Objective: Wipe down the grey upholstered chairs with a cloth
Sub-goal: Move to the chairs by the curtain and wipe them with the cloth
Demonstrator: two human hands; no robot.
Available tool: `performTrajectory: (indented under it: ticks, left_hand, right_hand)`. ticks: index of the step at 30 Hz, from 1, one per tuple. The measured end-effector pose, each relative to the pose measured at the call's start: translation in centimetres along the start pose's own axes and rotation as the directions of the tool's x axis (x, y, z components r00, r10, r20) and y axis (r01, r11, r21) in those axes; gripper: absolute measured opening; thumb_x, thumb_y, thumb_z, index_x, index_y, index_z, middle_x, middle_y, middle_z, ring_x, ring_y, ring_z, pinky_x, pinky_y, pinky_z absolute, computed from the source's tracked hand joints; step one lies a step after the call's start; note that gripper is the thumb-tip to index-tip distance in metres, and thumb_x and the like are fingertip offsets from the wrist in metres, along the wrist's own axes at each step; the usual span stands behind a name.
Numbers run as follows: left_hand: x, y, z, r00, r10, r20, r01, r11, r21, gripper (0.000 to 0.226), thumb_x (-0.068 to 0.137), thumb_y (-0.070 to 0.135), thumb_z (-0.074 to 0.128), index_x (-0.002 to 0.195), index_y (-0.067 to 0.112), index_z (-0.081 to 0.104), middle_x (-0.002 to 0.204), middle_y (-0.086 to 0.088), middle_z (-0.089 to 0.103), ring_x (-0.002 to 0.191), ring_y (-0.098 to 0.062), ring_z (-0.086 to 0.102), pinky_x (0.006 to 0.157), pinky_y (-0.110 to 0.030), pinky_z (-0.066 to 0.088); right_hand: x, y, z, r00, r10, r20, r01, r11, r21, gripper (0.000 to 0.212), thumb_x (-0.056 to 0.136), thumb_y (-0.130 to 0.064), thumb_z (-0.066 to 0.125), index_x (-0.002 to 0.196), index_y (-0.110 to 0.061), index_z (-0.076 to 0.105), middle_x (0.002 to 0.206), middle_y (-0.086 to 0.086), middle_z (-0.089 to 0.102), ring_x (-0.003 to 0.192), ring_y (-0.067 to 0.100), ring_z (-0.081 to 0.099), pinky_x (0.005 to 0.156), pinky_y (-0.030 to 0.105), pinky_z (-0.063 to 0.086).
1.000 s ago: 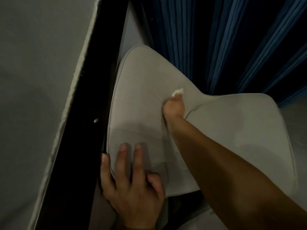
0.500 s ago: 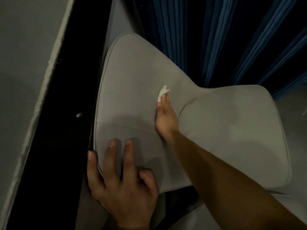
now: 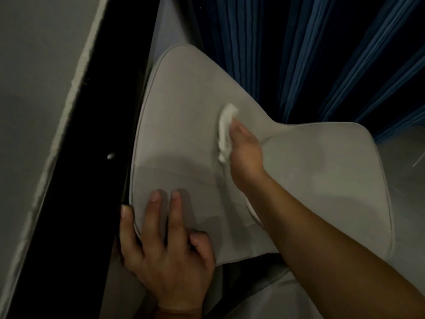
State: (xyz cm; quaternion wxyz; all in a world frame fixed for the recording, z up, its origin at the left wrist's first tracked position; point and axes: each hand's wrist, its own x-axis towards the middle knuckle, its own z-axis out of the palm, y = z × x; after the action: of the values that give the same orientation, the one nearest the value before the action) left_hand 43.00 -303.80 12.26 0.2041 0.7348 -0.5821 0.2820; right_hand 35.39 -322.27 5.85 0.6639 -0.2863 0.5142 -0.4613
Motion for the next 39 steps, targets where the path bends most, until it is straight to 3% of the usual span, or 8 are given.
performTrajectory:
  ticks: [6,11,15,18,21,26,33,39]
  left_hand:
    - [-0.3,-0.2,-0.4,1.0,0.006,0.002,-0.006,1.0,0.024,0.045,0.09,0.023,0.047,0.123,0.005,0.072,0.138,-0.017,0.056,0.134,-0.048,0.039,0.12,-0.047,0.028]
    - [-0.6,0.1,0.0,1.0,-0.002,-0.012,0.002,1.0,0.02,0.045,0.087,0.024,0.05,0.122,0.007,0.072,0.133,-0.019,0.061,0.133,-0.049,0.042,0.117,-0.049,0.032]
    - [-0.5,0.2,0.1,0.999,-0.007,-0.036,0.008,1.0,0.014,0.044,0.088,0.025,0.047,0.12,0.008,0.072,0.13,-0.017,0.062,0.13,-0.05,0.044,0.118,-0.046,0.031]
    - [-0.4,0.3,0.2,1.0,-0.006,-0.03,0.007,0.999,0.037,0.045,0.087,0.025,0.046,0.118,0.007,0.073,0.128,-0.018,0.063,0.127,-0.052,0.046,0.118,-0.046,0.031]
    - [-0.3,0.5,0.2,0.999,0.006,-0.039,-0.004,0.999,0.048,0.044,0.087,0.024,0.046,0.115,0.005,0.075,0.126,-0.018,0.063,0.123,-0.054,0.049,0.118,-0.046,0.032]
    - [-0.1,0.7,-0.1,1.0,0.015,-0.015,-0.014,0.998,0.068,0.044,0.089,0.023,0.044,0.112,0.002,0.075,0.125,-0.021,0.063,0.114,-0.06,0.056,0.119,-0.045,0.031]
    - [0.0,0.8,-0.3,1.0,0.009,0.008,-0.01,0.998,0.06,0.045,0.087,0.022,0.043,0.111,0.001,0.075,0.123,-0.023,0.063,0.107,-0.062,0.059,0.121,-0.042,0.028]
    - [-0.4,0.3,0.1,1.0,0.002,0.013,-0.002,1.0,0.026,0.046,0.09,0.025,0.042,0.117,0.005,0.073,0.127,-0.019,0.064,0.117,-0.059,0.055,0.12,-0.045,0.029]
  right_hand:
    - [1.0,0.3,3.2,0.852,-0.428,0.301,0.523,0.676,-0.52,0.053,0.104,-0.04,0.029,0.154,-0.024,0.019,0.162,-0.007,0.013,0.149,0.009,0.01,0.121,0.029,0.012]
    - [4.7,7.3,-2.5,0.99,0.141,-0.006,-0.124,0.847,-0.517,0.048,0.106,-0.028,0.031,0.151,-0.01,0.028,0.152,0.009,0.037,0.136,0.024,0.039,0.108,0.028,0.031]
    - [4.4,8.3,-3.9,0.871,0.449,-0.199,-0.448,0.892,0.056,0.047,0.103,-0.043,0.037,0.133,-0.011,0.053,0.107,0.003,0.063,0.088,0.022,0.062,0.072,0.03,0.05]
    - [3.0,5.4,-1.4,0.961,0.198,-0.192,-0.175,0.976,0.128,0.04,0.101,-0.035,0.047,0.135,-0.016,0.054,0.127,-0.007,0.063,0.112,0.013,0.061,0.101,0.03,0.047]
    - [1.8,0.9,2.4,0.963,-0.257,-0.079,0.247,0.962,-0.118,0.036,0.101,-0.037,0.046,0.133,-0.026,0.056,0.114,-0.033,0.062,0.108,-0.013,0.056,0.09,0.008,0.045]
    - [2.8,-2.3,6.4,0.829,-0.52,0.205,0.55,0.69,-0.471,0.052,0.104,-0.045,0.024,0.153,-0.03,0.019,0.163,-0.01,0.008,0.149,0.007,-0.004,0.122,0.039,-0.001]
    - [9.5,0.0,2.9,0.971,-0.216,-0.104,0.136,0.854,-0.501,0.054,0.106,-0.038,0.02,0.155,-0.024,0.005,0.164,-0.003,-0.002,0.15,0.017,-0.005,0.121,0.04,-0.003]
    - [13.8,2.3,-1.6,0.938,0.182,-0.294,-0.215,0.973,-0.086,0.056,0.104,-0.036,0.03,0.154,-0.016,0.015,0.159,0.013,0.021,0.145,0.03,0.022,0.118,0.045,0.016]
